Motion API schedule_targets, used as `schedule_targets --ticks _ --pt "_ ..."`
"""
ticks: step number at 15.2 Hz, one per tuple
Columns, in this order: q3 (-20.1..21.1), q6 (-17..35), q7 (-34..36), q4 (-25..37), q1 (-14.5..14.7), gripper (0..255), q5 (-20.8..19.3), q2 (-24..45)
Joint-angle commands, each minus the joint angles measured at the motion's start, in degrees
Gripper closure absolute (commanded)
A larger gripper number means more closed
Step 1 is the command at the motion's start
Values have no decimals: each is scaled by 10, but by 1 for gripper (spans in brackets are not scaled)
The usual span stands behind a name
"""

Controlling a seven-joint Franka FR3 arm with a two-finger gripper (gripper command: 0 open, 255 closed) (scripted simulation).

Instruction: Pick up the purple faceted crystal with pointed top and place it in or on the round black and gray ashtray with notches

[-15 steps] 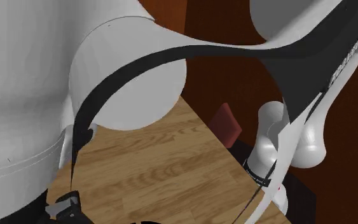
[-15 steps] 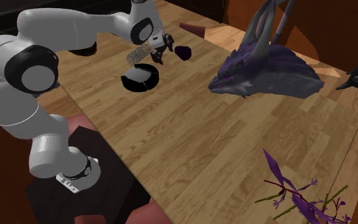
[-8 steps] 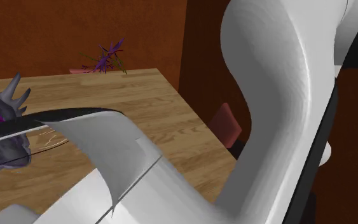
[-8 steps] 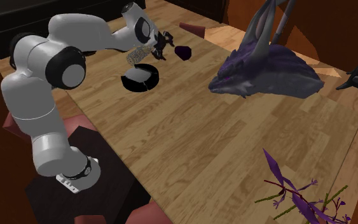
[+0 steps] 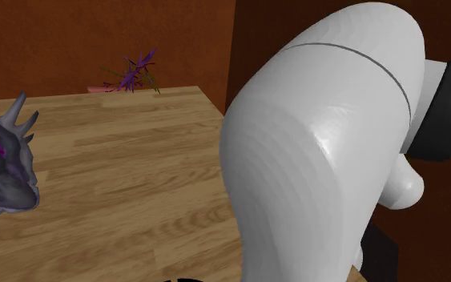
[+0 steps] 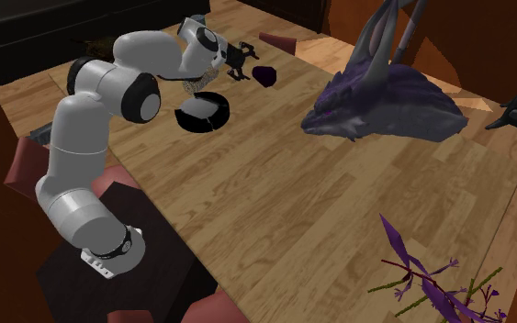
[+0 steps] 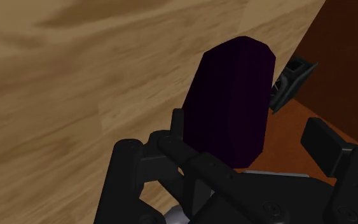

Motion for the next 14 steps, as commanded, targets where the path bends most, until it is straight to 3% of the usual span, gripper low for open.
schedule_targets --ticks 1,8,14 --pt "-16 -20 24 47 27 0 -34 35" --pt "-26 -5 7 111 21 0 -38 95" --pt "-26 -5 7 111 21 0 -38 95"
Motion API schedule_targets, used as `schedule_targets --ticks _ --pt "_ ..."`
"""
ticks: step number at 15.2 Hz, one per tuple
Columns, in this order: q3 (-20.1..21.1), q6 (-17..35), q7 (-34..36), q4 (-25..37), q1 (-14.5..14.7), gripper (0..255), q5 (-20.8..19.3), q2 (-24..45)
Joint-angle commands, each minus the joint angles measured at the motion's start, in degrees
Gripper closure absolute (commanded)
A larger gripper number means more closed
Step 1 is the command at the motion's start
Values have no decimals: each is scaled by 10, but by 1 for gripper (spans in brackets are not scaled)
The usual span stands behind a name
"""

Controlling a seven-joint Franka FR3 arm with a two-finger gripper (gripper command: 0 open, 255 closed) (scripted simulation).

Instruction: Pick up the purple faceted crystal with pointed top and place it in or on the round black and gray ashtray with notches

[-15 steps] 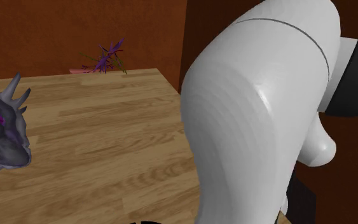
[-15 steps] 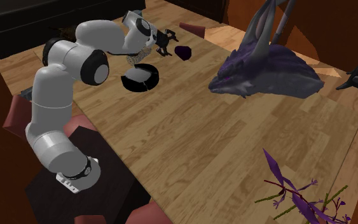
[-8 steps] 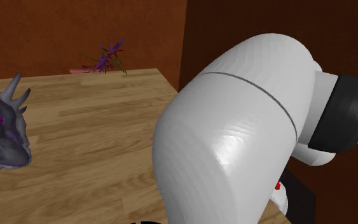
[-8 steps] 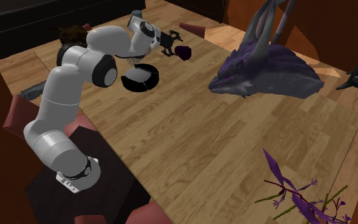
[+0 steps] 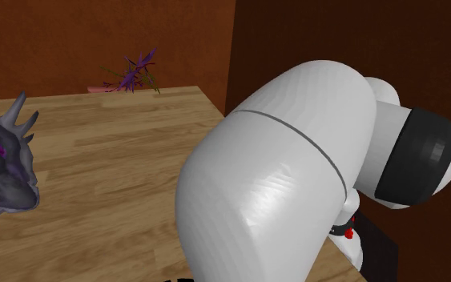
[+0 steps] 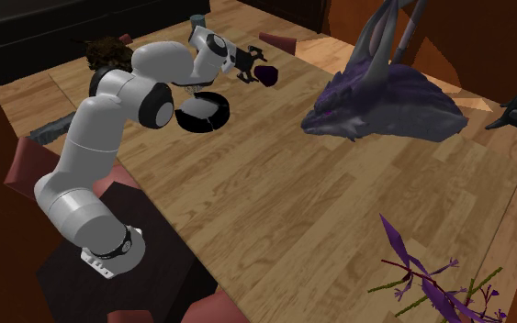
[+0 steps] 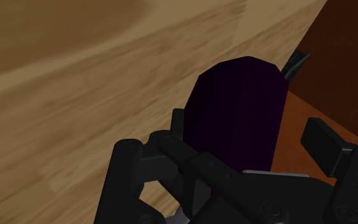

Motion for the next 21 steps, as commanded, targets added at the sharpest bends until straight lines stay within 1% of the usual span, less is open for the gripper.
schedule_targets --ticks 1,2,3,12,21 --pt "0 0 0 0 0 0 0 0" --pt "0 0 0 0 0 0 0 0" --pt "0 0 0 0 0 255 0 0" --pt "0 0 0 0 0 255 0 0" --pt "16 -26 -51 25 -5 255 31 -20"
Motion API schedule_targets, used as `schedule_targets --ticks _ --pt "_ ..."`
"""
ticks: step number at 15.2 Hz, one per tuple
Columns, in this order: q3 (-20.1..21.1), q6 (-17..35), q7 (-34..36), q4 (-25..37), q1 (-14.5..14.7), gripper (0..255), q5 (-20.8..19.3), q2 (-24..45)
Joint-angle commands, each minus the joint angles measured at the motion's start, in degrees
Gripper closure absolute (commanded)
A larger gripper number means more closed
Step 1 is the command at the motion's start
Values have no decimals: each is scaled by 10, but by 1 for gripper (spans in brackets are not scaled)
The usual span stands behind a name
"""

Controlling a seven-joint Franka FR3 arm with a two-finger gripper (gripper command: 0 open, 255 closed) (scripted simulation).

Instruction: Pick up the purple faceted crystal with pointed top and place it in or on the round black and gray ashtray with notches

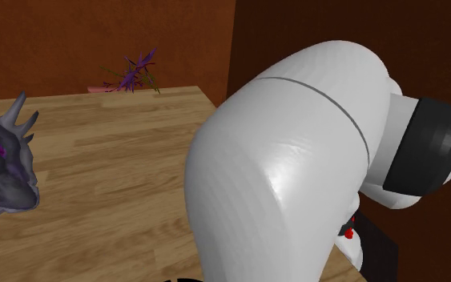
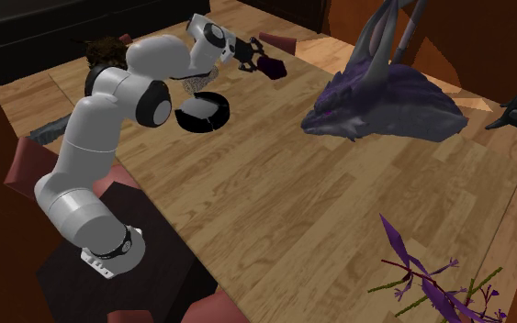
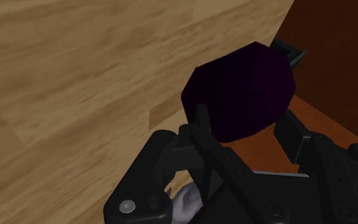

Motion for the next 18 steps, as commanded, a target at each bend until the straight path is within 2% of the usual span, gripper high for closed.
schedule_targets --ticks 1,11,14,18 --pt "4 -7 -12 9 0 255 7 -3" --pt "19 -41 -67 53 0 255 37 -12" --pt "22 -21 -12 -82 -15 255 28 -102" --pt "29 -5 41 -221 -25 255 24 -201"
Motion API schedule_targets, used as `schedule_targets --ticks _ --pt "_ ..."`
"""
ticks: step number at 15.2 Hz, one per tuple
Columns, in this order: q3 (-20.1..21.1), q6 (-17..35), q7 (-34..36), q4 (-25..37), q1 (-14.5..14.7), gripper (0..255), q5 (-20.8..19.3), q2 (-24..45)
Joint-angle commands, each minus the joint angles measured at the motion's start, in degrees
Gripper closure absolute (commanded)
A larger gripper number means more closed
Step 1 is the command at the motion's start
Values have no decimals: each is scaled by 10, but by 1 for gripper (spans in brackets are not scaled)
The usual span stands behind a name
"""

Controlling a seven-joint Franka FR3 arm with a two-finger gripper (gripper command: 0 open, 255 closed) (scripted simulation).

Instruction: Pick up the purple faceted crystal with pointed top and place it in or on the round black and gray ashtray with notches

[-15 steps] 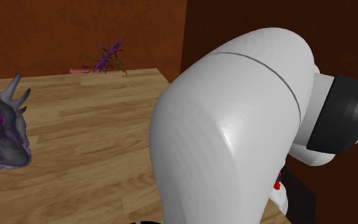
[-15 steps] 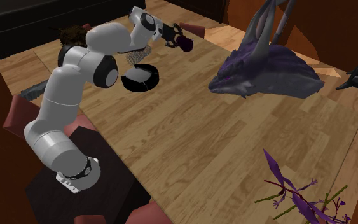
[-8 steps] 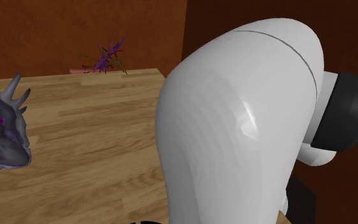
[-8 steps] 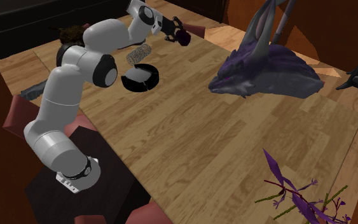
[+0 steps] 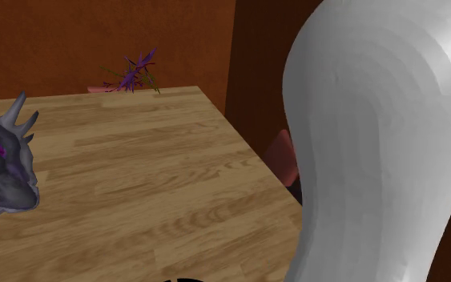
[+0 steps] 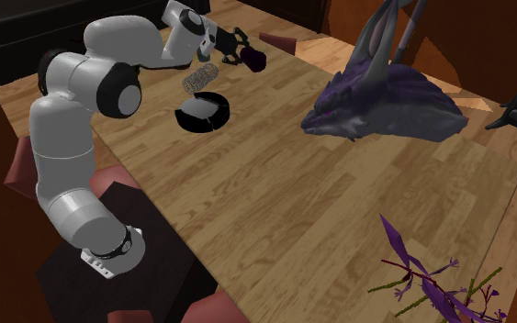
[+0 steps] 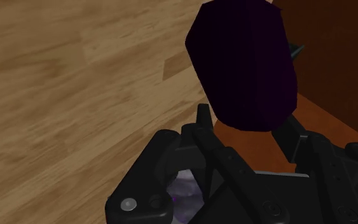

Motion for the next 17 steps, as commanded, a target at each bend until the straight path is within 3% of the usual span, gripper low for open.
schedule_targets --ticks 1,10,17 --pt "4 9 23 -67 -6 255 1 -50" --pt "25 27 87 -297 -5 255 33 -242" --pt "38 27 100 -440 23 255 92 -386"
